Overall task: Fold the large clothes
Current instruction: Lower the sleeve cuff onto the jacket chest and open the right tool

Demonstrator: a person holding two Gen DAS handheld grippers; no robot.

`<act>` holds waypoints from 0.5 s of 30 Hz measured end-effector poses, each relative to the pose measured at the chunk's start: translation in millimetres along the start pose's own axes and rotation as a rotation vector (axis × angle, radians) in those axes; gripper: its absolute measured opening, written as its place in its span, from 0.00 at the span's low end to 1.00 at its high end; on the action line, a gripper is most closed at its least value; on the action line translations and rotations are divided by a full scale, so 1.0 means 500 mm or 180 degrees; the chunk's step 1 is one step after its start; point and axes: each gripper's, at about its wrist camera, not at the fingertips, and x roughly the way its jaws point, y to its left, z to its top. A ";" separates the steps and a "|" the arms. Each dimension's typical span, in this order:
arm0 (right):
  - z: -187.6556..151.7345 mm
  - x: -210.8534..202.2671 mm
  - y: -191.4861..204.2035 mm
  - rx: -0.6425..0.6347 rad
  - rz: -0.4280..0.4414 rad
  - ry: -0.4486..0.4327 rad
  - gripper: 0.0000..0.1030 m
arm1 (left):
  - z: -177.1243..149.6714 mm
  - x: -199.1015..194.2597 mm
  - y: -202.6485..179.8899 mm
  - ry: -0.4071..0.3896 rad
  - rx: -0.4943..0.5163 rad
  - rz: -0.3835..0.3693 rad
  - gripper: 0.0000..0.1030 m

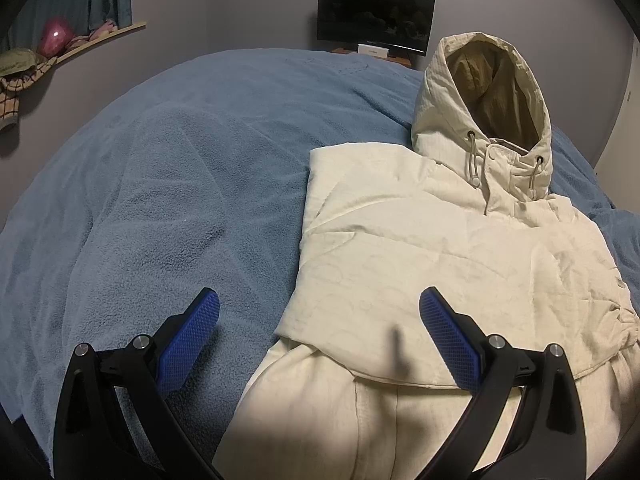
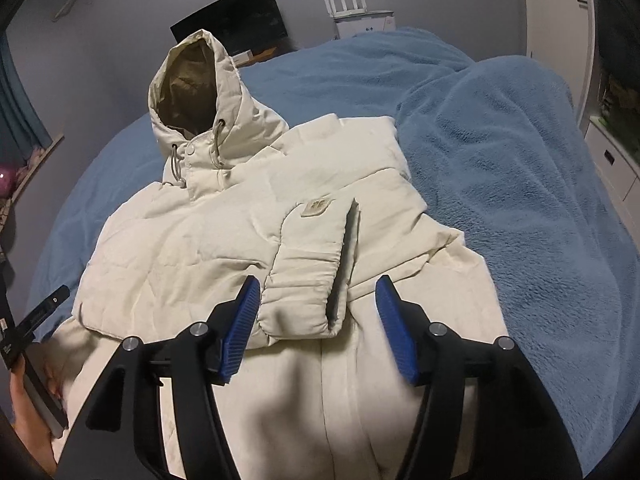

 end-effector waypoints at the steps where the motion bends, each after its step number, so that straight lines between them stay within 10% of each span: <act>1: 0.001 0.009 -0.001 0.0010 0.0010 0.0023 0.55 | 0.000 0.000 -0.001 0.0002 0.0008 0.0004 0.94; 9: -0.007 0.078 -0.012 0.0111 0.0196 0.0365 0.55 | -0.002 0.002 -0.002 0.0011 0.0024 0.0013 0.94; 15: -0.024 0.043 0.004 -0.0059 0.0202 0.0218 0.16 | -0.002 0.003 -0.002 0.0015 0.0028 0.0011 0.94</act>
